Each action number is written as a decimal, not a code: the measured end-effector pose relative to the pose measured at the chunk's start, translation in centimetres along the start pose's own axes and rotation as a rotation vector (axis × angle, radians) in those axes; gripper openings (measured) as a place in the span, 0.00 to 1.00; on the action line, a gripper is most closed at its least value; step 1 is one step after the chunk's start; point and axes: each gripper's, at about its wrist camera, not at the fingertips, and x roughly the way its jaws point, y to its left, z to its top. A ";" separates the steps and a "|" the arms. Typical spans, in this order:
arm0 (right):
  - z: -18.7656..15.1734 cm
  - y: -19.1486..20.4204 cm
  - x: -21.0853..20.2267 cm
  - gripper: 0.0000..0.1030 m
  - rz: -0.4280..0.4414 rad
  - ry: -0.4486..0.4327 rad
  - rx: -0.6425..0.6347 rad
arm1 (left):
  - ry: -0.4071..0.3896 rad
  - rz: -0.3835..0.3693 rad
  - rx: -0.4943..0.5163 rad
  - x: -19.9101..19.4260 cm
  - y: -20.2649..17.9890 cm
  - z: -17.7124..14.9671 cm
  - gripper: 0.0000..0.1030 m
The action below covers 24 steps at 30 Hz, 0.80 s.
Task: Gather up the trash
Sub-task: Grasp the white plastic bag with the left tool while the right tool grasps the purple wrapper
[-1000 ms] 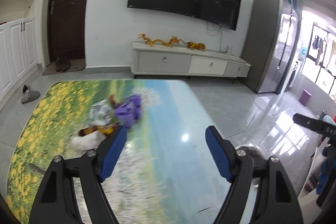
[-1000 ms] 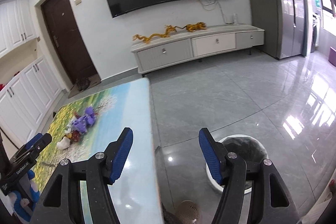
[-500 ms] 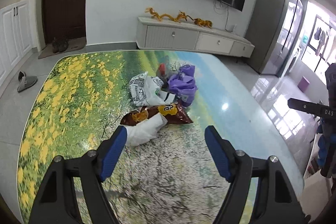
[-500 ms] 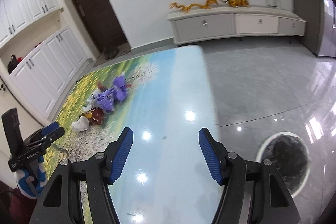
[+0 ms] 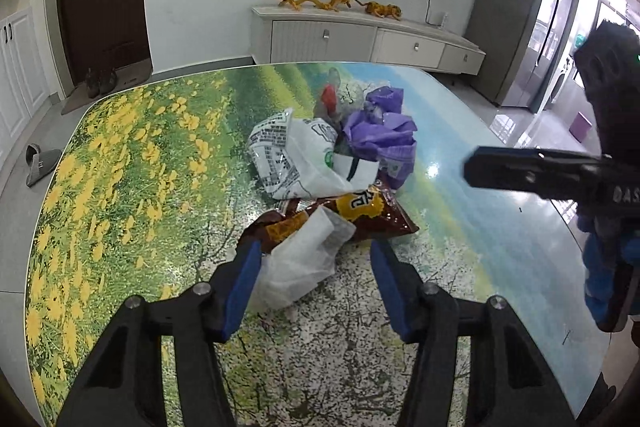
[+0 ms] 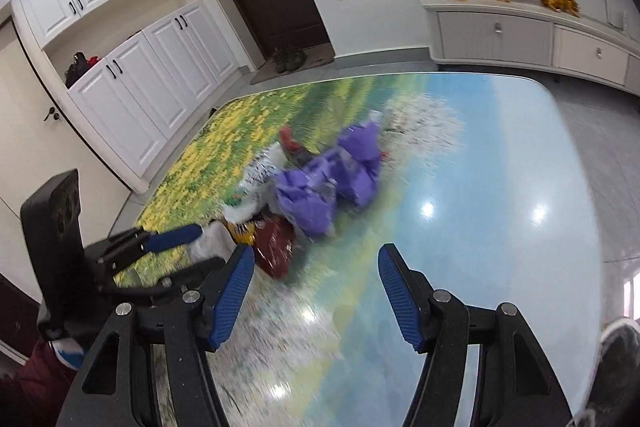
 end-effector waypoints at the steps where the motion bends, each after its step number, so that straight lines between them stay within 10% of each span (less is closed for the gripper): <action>1: 0.5 0.3 0.7 0.60 0.005 -0.003 -0.003 | 0.002 -0.001 0.001 0.1 0.0 0.0 0.52; 24: 2.2 -0.8 5.6 0.37 0.031 0.027 0.057 | 0.000 0.002 -0.038 0.6 0.9 -0.7 0.39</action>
